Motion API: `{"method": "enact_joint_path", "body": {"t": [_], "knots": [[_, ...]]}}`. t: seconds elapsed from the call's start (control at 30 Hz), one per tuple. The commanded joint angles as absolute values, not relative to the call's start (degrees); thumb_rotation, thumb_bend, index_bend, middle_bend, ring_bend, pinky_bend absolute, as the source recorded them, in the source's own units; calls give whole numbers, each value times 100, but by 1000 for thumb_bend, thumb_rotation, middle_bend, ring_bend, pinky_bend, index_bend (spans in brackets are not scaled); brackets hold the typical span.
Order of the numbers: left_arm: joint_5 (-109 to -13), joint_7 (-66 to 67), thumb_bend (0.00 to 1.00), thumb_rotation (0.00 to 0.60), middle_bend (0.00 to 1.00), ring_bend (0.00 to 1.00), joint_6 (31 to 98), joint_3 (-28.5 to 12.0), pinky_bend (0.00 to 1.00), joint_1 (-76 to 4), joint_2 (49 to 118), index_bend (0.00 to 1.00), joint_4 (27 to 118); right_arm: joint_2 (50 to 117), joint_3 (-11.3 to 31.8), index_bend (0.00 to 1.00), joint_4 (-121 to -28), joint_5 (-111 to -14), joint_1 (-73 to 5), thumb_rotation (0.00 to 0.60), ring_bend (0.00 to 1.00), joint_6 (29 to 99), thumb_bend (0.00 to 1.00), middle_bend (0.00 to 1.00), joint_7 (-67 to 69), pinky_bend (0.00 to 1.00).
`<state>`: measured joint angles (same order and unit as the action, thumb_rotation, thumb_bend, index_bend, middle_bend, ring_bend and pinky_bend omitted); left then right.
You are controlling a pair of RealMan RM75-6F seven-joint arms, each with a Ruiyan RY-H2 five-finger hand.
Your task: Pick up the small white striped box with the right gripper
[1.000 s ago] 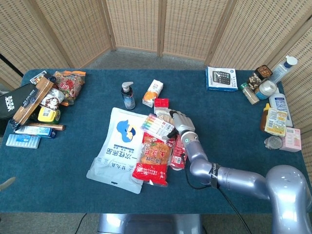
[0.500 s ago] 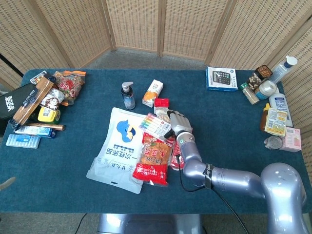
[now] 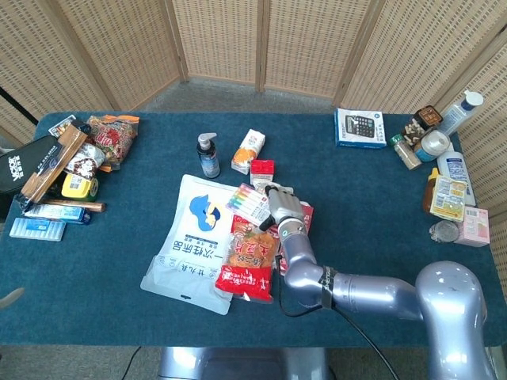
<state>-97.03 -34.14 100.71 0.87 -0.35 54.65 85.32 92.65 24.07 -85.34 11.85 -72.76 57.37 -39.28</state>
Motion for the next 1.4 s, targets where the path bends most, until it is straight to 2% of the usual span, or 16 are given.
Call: {"method": "enact_joint_path", "body": {"t": [0.03, 0.33, 0.67, 0.87, 1.0, 1.13, 1.2, 1.3, 1.4], "knots": [[-9693, -3432, 63, 600, 0, 0, 10080, 80, 0, -30, 5466, 110, 8513, 9379, 2451, 0, -8407, 1248, -7322, 600, 0, 5745, 0, 0, -4014, 0], [-9659, -3496, 65, 600, 0, 0, 10059, 62, 0, -39, 5470, 110, 8465, 9686, 2543, 0, -8037, 1292, -7398, 600, 0, 5736, 0, 0, -4241, 0], [-9650, -3556, 65, 600, 0, 0, 10091, 51, 0, -22, 5460, 110, 8442, 10034, 2575, 0, -7677, 869, -7355, 600, 0, 5948, 0, 0, -4238, 1], [-9675, -3530, 64, 600, 0, 0, 10103, 58, 0, -16, 5456, 110, 8456, 10202, 2599, 0, -7521, 841, -7287, 600, 12, 5991, 14, 15, -4377, 162], [-9666, -3528, 64, 600, 0, 0, 10107, 52, 0, -13, 5456, 109, 8457, 10238, 2628, 24, -7478, 873, -7249, 600, 154, 5973, 60, 175, -4525, 300], [-9672, -3529, 65, 600, 0, 0, 10095, 54, 0, -19, 5463, 110, 8448, 10258, 2664, 190, -7483, 706, -7219, 600, 326, 6161, 129, 370, -4579, 452], [-9681, -3526, 64, 600, 0, 0, 10097, 56, 0, -20, 5463, 109, 8451, 10280, 2673, 314, -7494, 525, -7190, 600, 443, 6309, 177, 495, -4536, 562], [-9690, -3523, 64, 600, 0, 0, 10104, 58, 0, -18, 5462, 110, 8455, 10291, 2705, 413, -7553, 356, -7113, 600, 536, 6430, 226, 590, -4481, 647], [-9702, -3520, 66, 600, 0, 0, 10119, 59, 0, -14, 5461, 109, 8459, 10271, 2757, 437, -7649, 294, -7045, 600, 561, 6484, 238, 610, -4474, 669]]}}
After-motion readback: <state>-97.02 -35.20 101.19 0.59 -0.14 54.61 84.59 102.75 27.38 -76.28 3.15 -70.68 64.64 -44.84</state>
